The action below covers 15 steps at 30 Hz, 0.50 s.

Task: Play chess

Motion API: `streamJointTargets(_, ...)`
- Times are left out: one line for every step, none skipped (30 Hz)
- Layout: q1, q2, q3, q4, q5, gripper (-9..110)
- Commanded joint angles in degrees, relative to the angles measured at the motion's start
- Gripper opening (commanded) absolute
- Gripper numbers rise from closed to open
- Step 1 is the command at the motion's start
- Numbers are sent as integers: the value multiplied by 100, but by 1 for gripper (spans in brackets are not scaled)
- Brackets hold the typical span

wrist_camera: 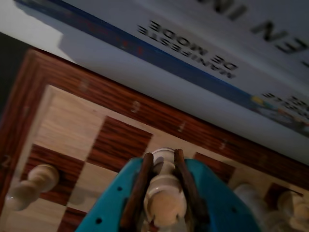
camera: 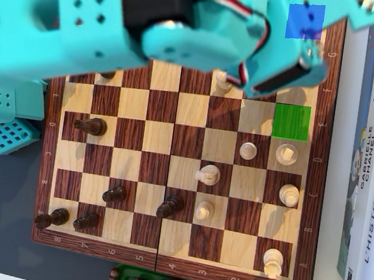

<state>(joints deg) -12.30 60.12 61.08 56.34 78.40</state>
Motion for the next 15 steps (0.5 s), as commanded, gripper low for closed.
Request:
streamJointTargets(149, 396, -35, -35, -18, 4)
streamJointTargets(185, 396, -35, -26, -18, 4)
streamJointTargets(220, 396, -26, -18, -18, 4)
streamJointTargets(281, 396, -26, 0, -26, 4)
streamJointTargets(316, 396, -18, 18, -26, 4)
streamJointTargets(360, 396, 0, 18, -26, 4)
streamJointTargets(396, 396, 70, -9, -26, 4)
streamJointTargets(422, 396, 123, -26, -26, 4)
streamJointTargets(431, 396, 158, -26, -26, 4)
streamJointTargets(439, 396, 176, -18, -26, 4)
streamJointTargets(466, 396, 220, -26, -26, 4)
streamJointTargets(475, 396, 246, -26, -26, 4)
streamJointTargets(483, 396, 255, -26, -26, 4)
streamJointTargets(492, 396, 255, -26, -26, 4)
streamJointTargets(527, 396, 255, -26, -26, 4)
